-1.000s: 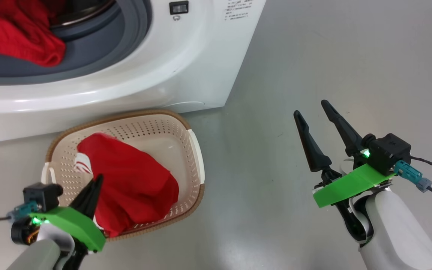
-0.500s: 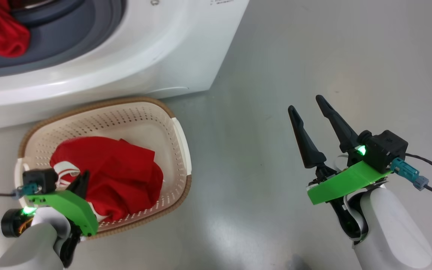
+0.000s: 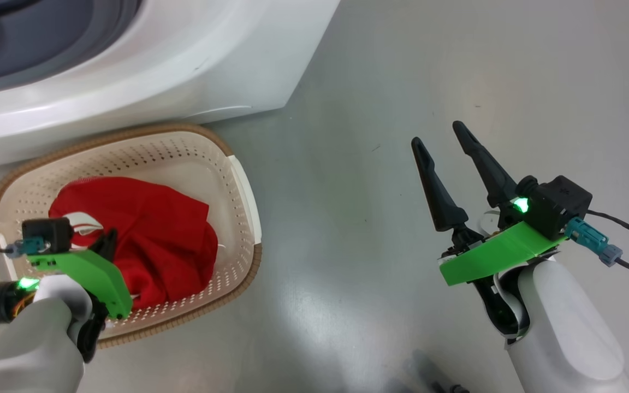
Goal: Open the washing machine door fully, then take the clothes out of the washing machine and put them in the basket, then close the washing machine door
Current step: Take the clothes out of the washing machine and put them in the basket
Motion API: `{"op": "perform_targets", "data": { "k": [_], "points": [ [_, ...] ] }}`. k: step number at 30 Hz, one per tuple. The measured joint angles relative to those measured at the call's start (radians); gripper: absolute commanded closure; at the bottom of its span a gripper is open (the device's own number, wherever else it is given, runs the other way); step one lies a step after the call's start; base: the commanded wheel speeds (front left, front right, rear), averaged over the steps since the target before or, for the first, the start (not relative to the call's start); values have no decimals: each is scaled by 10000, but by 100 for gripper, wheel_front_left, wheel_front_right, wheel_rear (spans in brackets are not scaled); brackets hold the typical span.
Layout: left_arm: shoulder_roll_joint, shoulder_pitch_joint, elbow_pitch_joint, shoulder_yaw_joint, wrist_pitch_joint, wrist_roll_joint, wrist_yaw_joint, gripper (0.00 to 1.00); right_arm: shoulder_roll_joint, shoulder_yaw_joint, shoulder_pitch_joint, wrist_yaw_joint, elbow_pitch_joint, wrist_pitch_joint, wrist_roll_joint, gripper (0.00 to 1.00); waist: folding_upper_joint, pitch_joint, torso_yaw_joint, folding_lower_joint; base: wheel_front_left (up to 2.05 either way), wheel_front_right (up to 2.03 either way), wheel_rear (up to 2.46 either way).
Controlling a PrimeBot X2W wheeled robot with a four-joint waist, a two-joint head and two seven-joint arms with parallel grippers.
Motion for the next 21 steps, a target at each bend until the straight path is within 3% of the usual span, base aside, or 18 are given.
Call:
{"op": "perform_targets", "data": {
  "k": [3,5,6,7,21],
  "points": [
    [2,-125,-2,-157,-2,-176,0,71,15,-10,-20,0,2,0,-2,0,0,59,-26,0,0,0,0],
    [8,-156,-10,-230,-12,-263,0,50,15,-17,-76,0,4,0,-4,0,0,64,-22,0,0,0,0],
    [12,-156,-10,-274,-12,-313,0,17,15,-25,-138,0,6,0,-27,0,0,67,-16,0,0,0,0],
    [17,-156,-17,-322,-12,-357,0,0,15,-31,-197,0,4,0,-61,0,0,67,-7,0,0,0,0],
    [236,-147,-477,-675,-545,-1028,0,0,-73,-54,-191,0,73,0,-71,0,0,-377,253,0,0,0,0]
  ]
}}
